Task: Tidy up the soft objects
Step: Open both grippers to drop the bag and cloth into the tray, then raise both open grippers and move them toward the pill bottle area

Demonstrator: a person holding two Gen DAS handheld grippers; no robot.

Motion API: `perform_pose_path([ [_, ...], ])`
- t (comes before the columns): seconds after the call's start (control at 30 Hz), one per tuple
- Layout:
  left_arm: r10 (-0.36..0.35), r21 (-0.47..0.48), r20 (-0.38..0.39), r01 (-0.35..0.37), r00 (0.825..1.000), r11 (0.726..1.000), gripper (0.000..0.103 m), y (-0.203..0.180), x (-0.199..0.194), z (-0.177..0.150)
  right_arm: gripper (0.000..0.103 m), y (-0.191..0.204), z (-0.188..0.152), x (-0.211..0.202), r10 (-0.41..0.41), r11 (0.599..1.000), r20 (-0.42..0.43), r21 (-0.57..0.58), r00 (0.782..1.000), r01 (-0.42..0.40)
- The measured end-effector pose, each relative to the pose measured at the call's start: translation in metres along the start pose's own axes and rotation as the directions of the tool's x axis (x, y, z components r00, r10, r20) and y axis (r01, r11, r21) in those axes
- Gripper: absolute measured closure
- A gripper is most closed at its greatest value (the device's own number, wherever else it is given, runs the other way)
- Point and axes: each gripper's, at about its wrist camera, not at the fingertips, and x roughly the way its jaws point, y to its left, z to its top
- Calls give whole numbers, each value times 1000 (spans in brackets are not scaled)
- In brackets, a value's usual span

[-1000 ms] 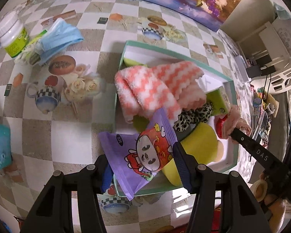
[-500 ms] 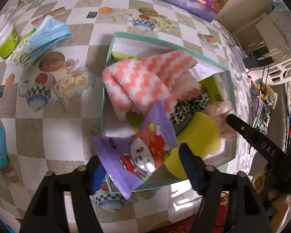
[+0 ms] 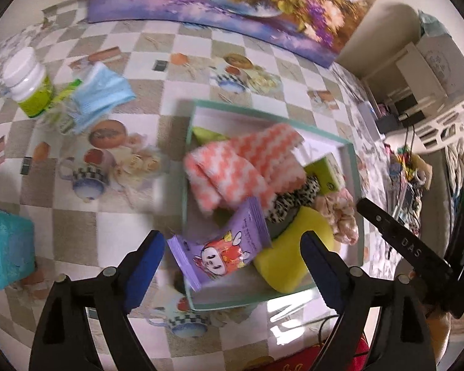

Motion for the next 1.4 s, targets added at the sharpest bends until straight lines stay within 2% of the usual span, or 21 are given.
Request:
perform_pose_path([
  [0.17,40,-32,34,-39,999,999,13,15,-6,5,38,5,-1,0,-7,1000,-3,-21,1000,7],
  [0.27,117,-49,66,-114,991,992,9,26,-9,8,22,10,-2,4,-20,999,-12,-38,1000,19],
  [0.33,173,-69,85,-168,981,983,7,35,-11,10,6,14,-3,3,-27,998,-6,-54,1000,27],
  [0.4,200,-94,95,-191,975,977,7,45,-14,12,0,18,-3,1,-24,998,13,-66,1000,24],
  [0.73,266,-179,128,-242,955,954,7,88,-34,22,0,43,-5,-3,6,992,32,-129,999,-1],
  [0.93,291,-258,153,-246,944,935,7,123,-52,29,0,82,-6,-14,97,973,96,-217,991,-74],
  [1.1,333,-324,162,-269,929,907,7,155,-66,34,0,122,-13,-9,168,945,80,-297,983,-137],
  [1.4,323,-378,153,-247,934,892,7,183,-68,42,0,181,-20,11,177,907,35,-394,984,-149],
])
